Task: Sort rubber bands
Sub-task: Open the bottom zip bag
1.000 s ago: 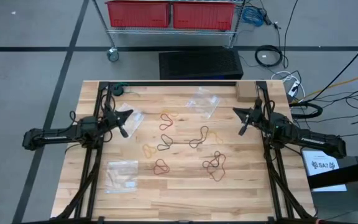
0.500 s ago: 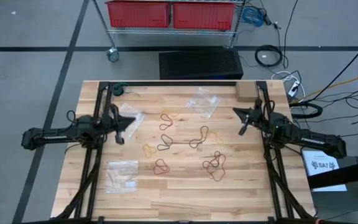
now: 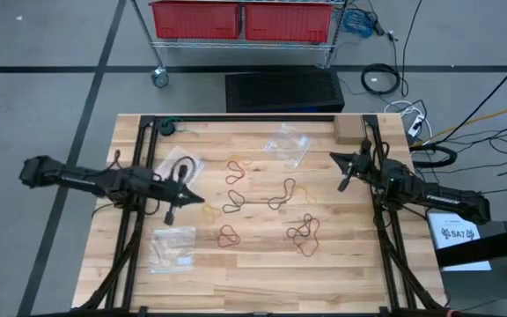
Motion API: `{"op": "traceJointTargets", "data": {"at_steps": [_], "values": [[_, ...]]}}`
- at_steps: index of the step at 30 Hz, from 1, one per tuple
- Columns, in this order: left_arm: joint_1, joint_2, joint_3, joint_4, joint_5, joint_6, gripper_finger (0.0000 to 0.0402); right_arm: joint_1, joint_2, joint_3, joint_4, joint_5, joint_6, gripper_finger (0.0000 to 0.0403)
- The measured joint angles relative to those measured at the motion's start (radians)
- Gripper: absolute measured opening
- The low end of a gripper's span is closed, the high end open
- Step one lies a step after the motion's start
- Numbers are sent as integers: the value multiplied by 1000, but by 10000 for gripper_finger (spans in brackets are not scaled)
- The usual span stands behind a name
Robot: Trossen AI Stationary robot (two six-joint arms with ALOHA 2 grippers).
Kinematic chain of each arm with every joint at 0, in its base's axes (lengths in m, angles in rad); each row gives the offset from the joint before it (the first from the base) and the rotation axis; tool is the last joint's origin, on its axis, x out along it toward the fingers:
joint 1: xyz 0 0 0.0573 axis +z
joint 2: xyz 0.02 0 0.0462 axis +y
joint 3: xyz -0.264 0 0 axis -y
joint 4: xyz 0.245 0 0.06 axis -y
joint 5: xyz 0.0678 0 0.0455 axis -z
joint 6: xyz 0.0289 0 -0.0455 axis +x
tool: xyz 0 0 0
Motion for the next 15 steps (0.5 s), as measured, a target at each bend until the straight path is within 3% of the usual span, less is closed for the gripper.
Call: {"op": "traceJointTargets", "data": {"at_steps": [9, 15], "values": [[-173, 397, 328, -345, -1, -100, 2, 0, 0, 0, 0, 0, 0, 0], [-262, 551, 495, -654, -49, -235, 2, 0, 0, 0, 0, 0, 0, 0]]}}
